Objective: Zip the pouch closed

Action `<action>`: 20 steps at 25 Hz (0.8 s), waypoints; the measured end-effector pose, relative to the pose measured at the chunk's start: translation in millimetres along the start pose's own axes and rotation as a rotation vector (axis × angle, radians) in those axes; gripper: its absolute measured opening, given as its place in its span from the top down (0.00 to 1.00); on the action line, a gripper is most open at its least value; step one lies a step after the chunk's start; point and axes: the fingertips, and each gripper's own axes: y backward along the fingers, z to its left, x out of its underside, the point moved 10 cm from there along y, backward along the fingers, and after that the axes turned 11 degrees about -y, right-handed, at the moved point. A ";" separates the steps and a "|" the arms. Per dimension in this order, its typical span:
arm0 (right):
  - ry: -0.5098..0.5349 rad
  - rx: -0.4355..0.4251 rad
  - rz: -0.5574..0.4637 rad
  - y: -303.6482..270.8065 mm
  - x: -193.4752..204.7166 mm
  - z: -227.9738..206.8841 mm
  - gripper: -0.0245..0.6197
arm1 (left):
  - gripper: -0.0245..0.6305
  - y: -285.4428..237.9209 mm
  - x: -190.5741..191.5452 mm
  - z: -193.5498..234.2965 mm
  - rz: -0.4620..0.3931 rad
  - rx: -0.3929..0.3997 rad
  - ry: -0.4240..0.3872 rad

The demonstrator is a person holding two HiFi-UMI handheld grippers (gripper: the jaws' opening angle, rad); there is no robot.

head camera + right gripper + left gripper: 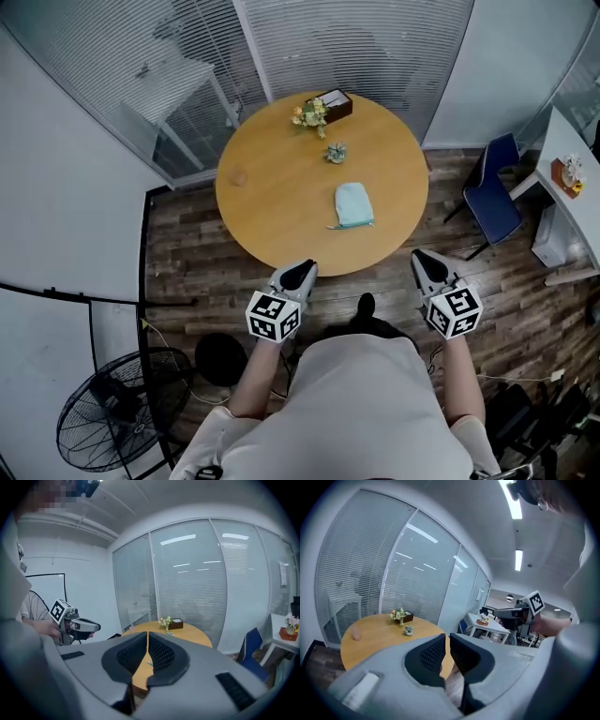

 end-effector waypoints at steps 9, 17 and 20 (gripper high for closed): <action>-0.027 0.010 -0.053 53.3 13.2 -4.1 0.94 | 0.91 16.7 -11.0 -44.9 -0.047 -0.025 -0.043; 0.019 -0.104 -0.085 68.7 0.0 -24.7 0.96 | 0.91 28.4 -23.2 -79.2 -0.051 -0.104 -0.027; 0.035 -0.137 -0.094 71.9 -9.4 -33.1 0.96 | 0.91 28.4 -29.3 -91.1 -0.071 -0.131 -0.024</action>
